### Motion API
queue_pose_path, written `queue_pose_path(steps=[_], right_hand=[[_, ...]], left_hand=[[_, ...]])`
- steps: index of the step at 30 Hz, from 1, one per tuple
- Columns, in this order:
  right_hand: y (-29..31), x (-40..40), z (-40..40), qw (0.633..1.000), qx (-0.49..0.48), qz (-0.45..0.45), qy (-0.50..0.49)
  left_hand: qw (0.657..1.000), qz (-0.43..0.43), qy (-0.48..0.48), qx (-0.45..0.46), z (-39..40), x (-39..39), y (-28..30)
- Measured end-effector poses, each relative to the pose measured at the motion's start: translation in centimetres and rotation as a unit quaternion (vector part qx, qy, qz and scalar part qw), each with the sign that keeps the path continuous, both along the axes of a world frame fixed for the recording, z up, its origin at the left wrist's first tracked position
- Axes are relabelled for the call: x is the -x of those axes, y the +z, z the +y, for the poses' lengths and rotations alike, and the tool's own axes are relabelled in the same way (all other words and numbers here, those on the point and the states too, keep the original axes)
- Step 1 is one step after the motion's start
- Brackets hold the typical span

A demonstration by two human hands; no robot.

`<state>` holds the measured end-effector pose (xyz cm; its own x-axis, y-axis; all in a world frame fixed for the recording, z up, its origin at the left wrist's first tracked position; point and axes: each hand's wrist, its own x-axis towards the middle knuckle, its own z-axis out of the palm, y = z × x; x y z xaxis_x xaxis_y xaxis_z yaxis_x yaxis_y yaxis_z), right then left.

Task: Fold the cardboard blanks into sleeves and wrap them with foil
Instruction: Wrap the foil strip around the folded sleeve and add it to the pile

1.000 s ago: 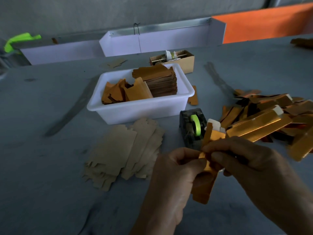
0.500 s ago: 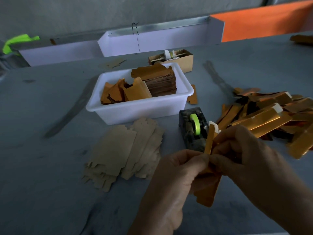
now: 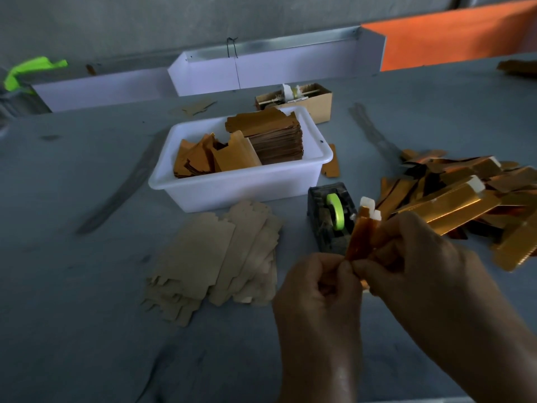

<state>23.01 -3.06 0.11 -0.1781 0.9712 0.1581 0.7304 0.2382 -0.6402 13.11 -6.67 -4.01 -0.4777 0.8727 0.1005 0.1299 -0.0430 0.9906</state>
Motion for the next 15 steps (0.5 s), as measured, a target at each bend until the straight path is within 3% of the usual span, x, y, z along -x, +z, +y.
queue_pose_path(steps=[3,6,10,15], right_hand=[[-0.4,0.0,0.2,1.0,0.028,-0.004,-0.009],[-0.5,-0.3,0.3,1.0,0.018,0.006,-0.017],[-0.5,-0.1,0.3,0.99,0.069,0.119,0.009],[-1.0,0.7,0.4,0.956,0.138,0.259,0.023]], left_hand=[[0.999,0.02,0.026,-0.017,-0.1,0.0,-0.5],[1.0,-0.013,0.015,-0.021,0.0,0.5,0.0],[0.997,-0.072,-0.036,-0.004,0.2,1.0,0.9],[0.998,-0.029,-0.056,0.013,0.1,1.9,0.7]])
